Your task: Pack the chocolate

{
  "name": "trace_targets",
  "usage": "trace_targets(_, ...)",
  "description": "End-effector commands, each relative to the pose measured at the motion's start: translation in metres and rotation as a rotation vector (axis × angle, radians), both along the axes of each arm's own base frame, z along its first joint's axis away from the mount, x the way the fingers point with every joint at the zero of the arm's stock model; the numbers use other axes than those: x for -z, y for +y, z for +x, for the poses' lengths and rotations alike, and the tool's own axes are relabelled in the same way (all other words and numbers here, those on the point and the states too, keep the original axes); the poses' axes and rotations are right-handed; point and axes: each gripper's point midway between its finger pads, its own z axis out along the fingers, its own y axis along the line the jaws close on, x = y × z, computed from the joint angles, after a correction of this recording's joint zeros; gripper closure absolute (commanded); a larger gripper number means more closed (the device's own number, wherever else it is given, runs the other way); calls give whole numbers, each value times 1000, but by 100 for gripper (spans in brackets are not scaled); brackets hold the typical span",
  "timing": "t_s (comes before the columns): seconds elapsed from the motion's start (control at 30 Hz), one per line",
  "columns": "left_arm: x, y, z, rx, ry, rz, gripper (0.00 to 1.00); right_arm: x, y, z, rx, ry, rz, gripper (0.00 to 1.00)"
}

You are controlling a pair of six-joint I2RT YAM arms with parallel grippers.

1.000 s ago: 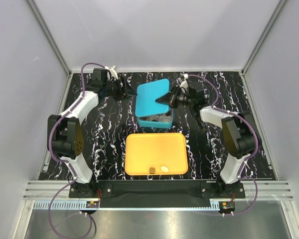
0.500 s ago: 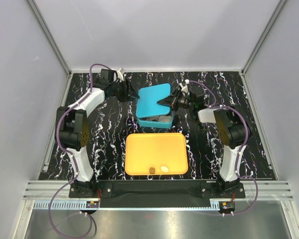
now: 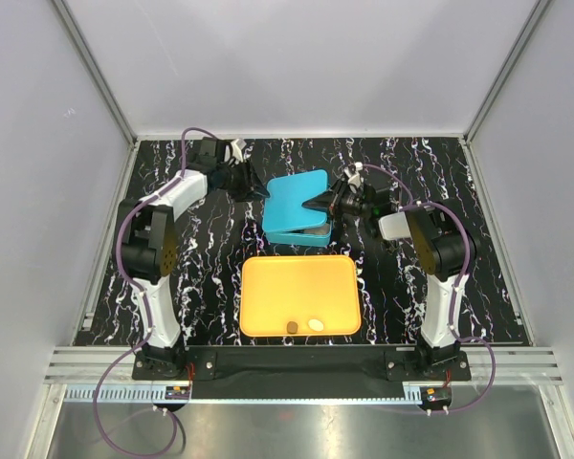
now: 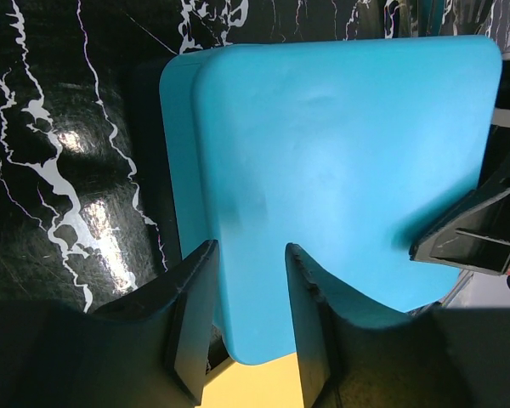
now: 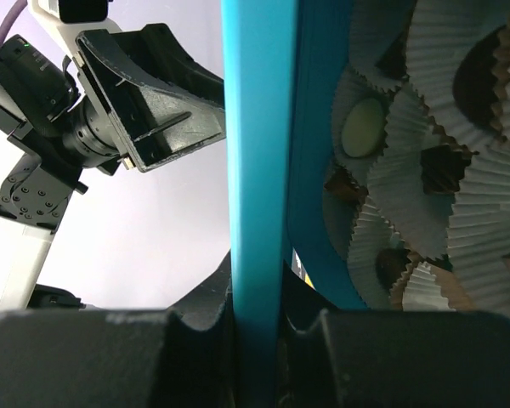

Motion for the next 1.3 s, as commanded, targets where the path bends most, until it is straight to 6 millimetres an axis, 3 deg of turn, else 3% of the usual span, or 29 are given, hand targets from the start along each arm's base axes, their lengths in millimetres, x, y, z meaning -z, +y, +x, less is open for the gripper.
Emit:
trace_targets(0.0,-12,-5,14,8,-63,3,59,-16,-2,2,-10,-72,39,88)
trace_targets(0.27,-7,-12,13,27,-47,-5,66,-12,-9,5,4,-72,37,81)
trace_targets(0.83,5,-15,10,37,-29,50,67,-7,-20,7,14,-57,18,66)
trace_targets(1.27,6,-18,8,49,-24,55,68,-5,-57,4,60,-36,-88,59)
